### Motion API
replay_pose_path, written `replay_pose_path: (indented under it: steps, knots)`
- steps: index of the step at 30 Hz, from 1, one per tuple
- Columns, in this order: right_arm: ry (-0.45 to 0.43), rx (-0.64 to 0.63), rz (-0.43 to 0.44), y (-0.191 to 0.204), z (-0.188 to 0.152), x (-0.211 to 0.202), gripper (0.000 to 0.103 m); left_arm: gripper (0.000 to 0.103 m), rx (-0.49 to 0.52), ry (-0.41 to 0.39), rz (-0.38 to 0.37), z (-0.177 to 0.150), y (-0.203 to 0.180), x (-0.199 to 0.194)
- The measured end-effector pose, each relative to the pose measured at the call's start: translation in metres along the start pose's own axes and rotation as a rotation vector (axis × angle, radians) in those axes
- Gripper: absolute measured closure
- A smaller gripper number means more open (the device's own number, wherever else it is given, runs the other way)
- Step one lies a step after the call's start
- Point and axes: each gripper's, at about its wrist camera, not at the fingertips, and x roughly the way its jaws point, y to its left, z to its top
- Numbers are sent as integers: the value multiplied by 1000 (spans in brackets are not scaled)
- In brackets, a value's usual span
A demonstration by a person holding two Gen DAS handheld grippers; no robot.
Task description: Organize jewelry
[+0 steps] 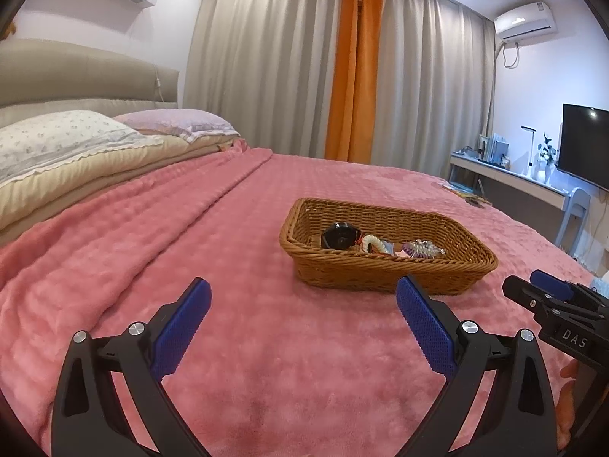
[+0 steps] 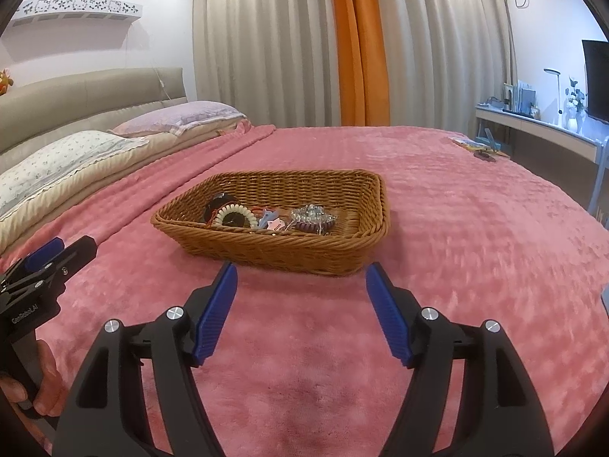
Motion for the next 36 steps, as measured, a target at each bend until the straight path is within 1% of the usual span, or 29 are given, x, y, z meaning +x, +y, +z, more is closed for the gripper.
replay_pose_path:
  steps: [4,10,31,36]
  knots:
    - [-3,-10,-6,1,0,1,34,8,1,2,1,0,1,1]
    - [-6,-12,-7,2,-1,0,34,8,-1,15,0,0,2,5]
    - [-5,-13,-11,2,-1,0,34,8,3,20,2,-1,1,5]
    - [-3,-11,-14,3,-1,0,32,8,5,24,3,-2,2,5]
